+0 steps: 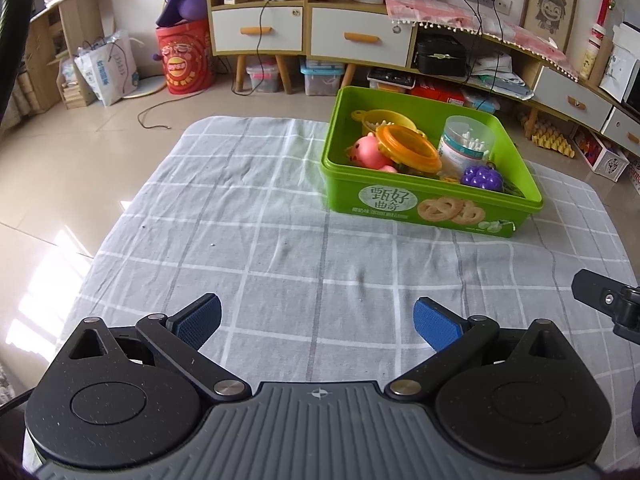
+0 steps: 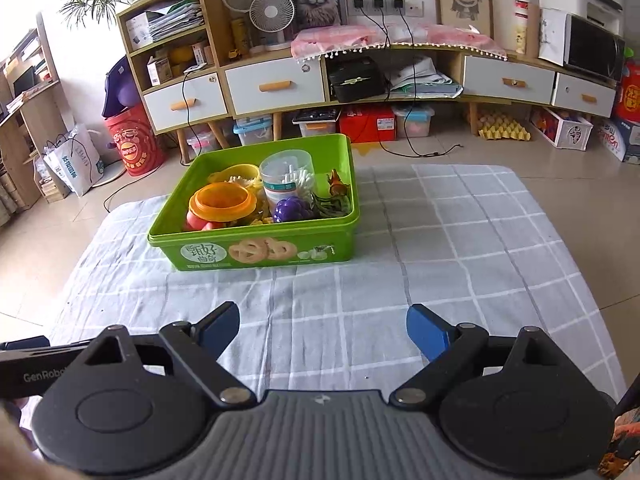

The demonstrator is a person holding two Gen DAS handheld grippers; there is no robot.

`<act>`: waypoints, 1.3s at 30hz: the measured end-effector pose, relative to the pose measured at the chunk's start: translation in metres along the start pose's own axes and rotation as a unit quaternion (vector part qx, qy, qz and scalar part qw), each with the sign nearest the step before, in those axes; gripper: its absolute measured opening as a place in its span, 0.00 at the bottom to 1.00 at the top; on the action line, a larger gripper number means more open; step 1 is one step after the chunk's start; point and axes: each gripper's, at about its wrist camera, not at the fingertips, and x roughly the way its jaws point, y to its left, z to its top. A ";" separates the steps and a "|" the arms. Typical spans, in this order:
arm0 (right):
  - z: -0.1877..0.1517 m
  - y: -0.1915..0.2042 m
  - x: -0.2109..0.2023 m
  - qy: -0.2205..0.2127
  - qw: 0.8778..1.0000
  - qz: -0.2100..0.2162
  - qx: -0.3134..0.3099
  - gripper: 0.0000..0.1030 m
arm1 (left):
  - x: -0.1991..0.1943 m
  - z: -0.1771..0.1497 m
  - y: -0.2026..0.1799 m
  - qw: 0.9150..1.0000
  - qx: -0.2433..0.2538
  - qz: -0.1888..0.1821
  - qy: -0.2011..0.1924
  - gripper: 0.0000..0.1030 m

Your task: Organize rigid objects

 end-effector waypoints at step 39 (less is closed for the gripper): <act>-0.004 0.005 0.006 0.015 1.000 0.004 -0.004 0.74 | 0.001 -0.003 -0.006 1.000 0.004 -0.008 0.008 0.98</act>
